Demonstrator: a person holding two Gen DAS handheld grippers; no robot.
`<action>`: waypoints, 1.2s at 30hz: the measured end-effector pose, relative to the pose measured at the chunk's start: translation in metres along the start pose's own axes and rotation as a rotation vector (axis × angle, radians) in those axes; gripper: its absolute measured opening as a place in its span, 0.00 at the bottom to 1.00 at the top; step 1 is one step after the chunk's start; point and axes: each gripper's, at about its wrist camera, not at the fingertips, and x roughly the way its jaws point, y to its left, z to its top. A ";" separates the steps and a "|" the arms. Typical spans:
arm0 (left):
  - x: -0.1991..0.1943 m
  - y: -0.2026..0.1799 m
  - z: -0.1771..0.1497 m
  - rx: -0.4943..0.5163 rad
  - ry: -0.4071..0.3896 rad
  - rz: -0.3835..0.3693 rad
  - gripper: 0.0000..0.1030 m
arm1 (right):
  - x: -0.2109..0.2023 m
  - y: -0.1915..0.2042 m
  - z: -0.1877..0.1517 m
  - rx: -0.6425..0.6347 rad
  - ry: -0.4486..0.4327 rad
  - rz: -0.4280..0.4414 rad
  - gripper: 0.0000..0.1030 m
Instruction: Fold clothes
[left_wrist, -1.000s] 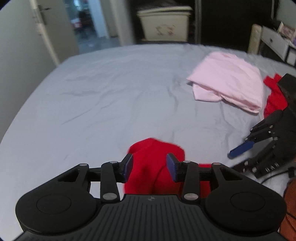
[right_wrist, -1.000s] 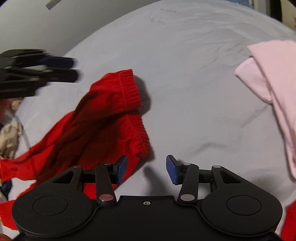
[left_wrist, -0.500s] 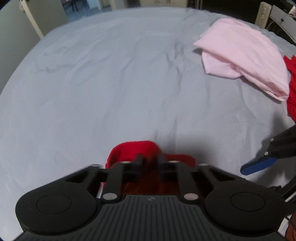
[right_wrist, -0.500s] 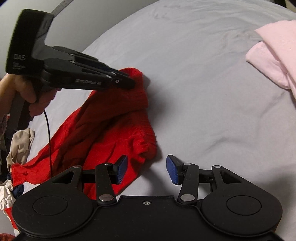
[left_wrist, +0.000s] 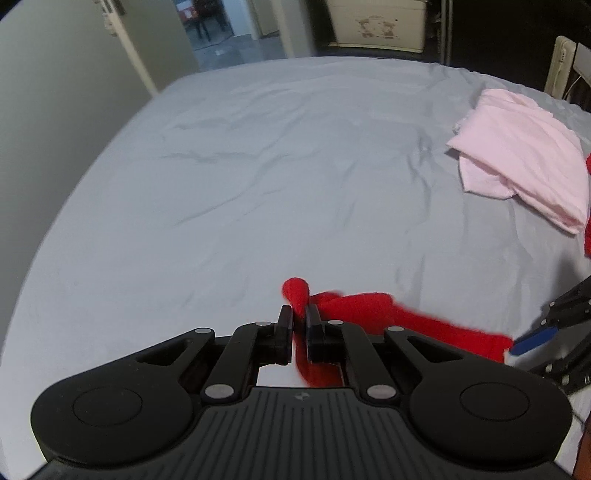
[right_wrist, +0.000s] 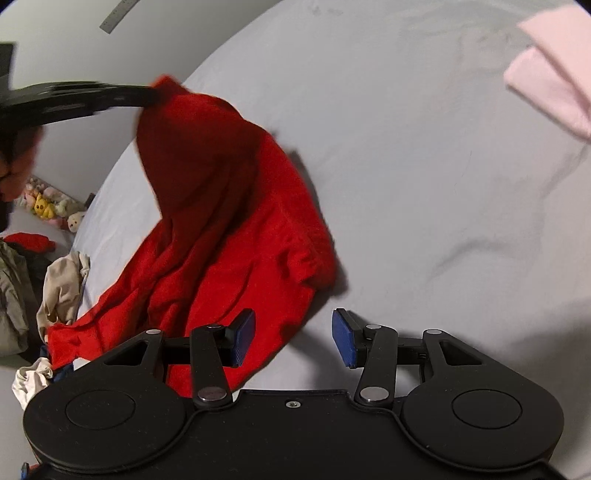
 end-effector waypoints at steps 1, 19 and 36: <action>-0.005 0.001 -0.005 -0.001 0.003 0.004 0.06 | 0.001 -0.001 0.001 0.011 -0.003 0.008 0.44; -0.045 0.024 -0.132 -0.206 0.108 0.011 0.06 | 0.006 0.012 0.043 0.028 -0.115 0.080 0.00; -0.041 0.019 -0.191 -0.324 0.113 -0.025 0.06 | 0.028 -0.008 0.092 0.093 0.012 0.061 0.49</action>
